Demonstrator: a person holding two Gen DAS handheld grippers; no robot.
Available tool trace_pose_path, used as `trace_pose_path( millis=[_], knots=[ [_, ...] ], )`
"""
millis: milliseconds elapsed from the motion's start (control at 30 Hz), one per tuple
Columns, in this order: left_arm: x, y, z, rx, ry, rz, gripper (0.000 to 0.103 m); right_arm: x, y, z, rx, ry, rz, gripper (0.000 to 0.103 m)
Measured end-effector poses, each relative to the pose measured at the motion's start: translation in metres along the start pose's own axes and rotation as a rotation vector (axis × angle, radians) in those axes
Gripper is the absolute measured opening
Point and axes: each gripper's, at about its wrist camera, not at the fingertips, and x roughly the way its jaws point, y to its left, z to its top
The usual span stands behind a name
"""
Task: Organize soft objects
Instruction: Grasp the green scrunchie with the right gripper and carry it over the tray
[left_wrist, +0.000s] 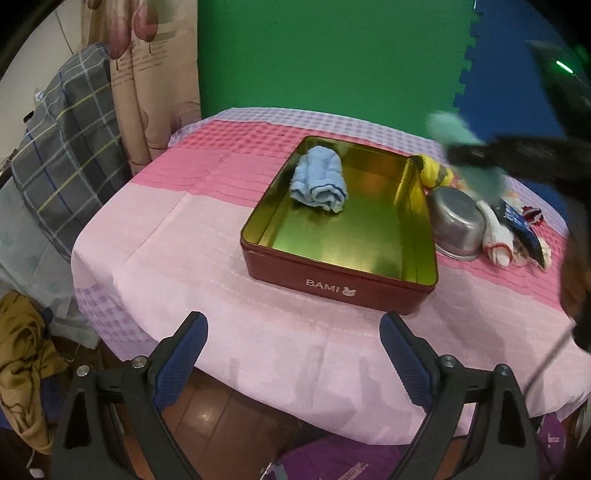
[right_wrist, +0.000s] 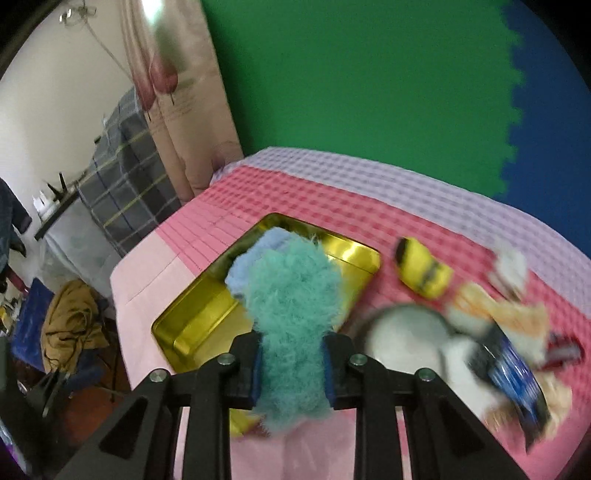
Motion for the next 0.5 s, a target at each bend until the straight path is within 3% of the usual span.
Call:
trace_pose_path(
  millis=[267, 500],
  knots=[
    [0.003, 0.006, 0.002, -0.005, 0.001, 0.030, 0.095, 0.094, 0.017, 0.031, -0.033, 0.114, -0.053, 0.025],
    [0.010, 0.010, 0.003, -0.006, 0.031, 0.026, 0.096, 0.132, 0.006, 0.038, -0.010, 0.160, -0.122, 0.034]
  ],
)
